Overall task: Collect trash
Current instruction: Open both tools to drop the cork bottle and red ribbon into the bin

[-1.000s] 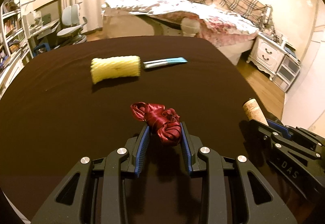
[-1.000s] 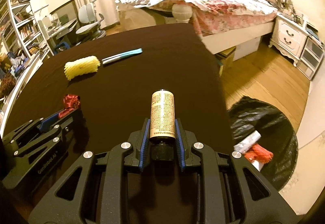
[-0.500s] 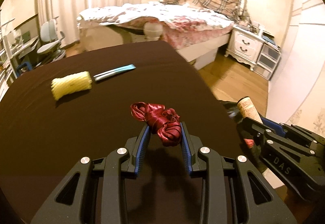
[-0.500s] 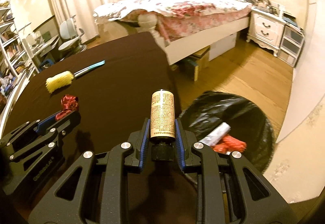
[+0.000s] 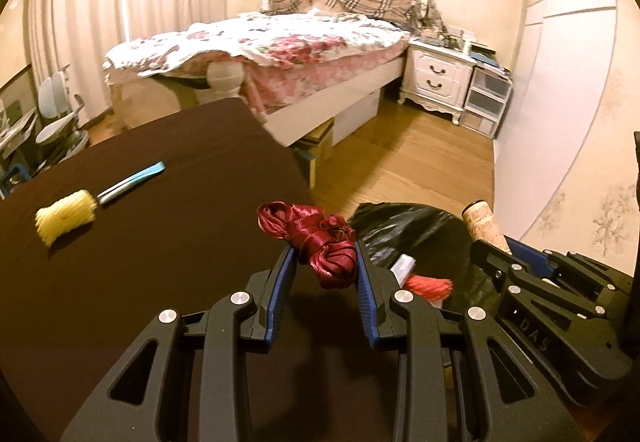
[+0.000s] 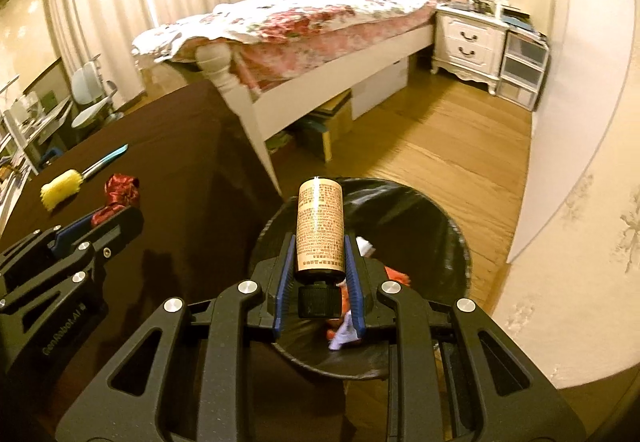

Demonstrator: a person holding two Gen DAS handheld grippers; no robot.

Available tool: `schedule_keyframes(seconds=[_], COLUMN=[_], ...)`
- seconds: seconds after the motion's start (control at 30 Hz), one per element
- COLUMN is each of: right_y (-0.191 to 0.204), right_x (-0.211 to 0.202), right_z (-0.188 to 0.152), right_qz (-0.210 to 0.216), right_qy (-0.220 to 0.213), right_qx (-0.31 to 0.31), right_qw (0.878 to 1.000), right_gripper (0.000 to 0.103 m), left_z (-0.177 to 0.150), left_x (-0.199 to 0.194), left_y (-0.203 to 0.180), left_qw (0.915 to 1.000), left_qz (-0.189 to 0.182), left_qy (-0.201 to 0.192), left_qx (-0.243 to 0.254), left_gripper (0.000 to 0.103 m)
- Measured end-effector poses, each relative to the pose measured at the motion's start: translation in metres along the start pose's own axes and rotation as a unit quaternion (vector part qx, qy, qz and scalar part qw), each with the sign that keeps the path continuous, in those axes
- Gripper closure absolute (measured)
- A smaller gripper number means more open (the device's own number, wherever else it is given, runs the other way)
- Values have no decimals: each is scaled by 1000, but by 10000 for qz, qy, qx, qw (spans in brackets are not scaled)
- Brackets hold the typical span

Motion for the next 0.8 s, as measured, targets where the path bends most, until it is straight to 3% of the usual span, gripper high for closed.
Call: schedule_keyframes(seconds=[0.67, 0.7, 0.73, 0.8], right_y=[-36, -38, -39, -44], right_x=[23, 24, 25, 24], right_z=[11, 11, 11, 13], right_qz=[-421, -439, -447, -506], right_qy=[-81, -90, -80, -140], right_qx=[303, 324, 343, 386], right_qw=[9986, 9985, 9984, 9979], right_gripper=[78, 72, 60, 50], left_z=[24, 24, 23, 22], left_x=[46, 49, 50, 52], left_y=[-37, -39, -40, -39], left_qw=[9990, 9987, 9985, 9985], left_qz=[-108, -136, -139, -121], left_qy=[157, 202, 232, 268], left_qx=[416, 457, 482, 471], left_gripper=[70, 70, 70, 59])
Point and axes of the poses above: each gripper's, at about its wrist camera, not at the fingertips, and x roughly the way its jaws point, y to its left, z to its top, the point moved 4 cm from there along x, roughly the way its jaws point, and after that the axes turned 11 degrees about x, right-handed, at the moved point
